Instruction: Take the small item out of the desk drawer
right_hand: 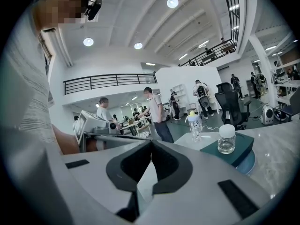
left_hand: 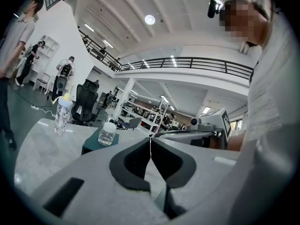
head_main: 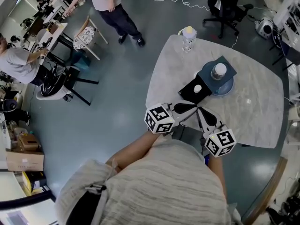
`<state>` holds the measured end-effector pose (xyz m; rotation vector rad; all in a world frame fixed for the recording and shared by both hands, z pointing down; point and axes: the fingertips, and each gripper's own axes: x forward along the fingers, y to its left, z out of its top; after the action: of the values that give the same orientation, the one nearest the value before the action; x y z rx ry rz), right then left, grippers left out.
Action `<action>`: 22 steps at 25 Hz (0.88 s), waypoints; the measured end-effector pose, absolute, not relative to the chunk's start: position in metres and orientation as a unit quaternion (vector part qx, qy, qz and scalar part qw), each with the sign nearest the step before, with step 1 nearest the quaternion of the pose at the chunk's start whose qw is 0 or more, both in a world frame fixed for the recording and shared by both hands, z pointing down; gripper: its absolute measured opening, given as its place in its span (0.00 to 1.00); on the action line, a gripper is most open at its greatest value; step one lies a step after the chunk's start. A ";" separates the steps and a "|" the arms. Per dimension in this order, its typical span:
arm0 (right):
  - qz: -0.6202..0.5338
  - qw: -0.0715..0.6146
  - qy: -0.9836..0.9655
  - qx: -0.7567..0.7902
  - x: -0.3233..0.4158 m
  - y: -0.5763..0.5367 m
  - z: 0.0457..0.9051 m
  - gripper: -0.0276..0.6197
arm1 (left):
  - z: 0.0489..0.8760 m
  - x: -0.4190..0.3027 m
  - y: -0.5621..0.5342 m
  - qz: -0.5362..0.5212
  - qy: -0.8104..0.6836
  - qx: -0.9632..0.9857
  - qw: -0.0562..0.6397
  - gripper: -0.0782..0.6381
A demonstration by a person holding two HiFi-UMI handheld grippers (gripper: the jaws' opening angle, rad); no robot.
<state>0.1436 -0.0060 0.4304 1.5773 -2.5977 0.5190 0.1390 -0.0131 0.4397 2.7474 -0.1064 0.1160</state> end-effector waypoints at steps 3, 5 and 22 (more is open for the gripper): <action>0.165 0.026 -0.838 0.519 0.140 -0.027 0.433 0.06 | 0.442 0.136 -0.034 0.048 -0.029 0.981 0.184 0.13; 0.164 0.027 -0.835 0.524 0.138 -0.041 0.436 0.06 | 0.445 0.134 -0.048 0.051 -0.022 0.982 0.182 0.13; 0.164 0.089 -0.820 0.542 0.137 -0.086 0.462 0.06 | 0.471 0.128 -0.097 0.070 -0.002 0.980 0.185 0.13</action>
<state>0.1374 -0.0859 0.4619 1.6116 -2.4382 0.4873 0.1282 -0.0971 0.4710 2.7617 -0.0043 0.1966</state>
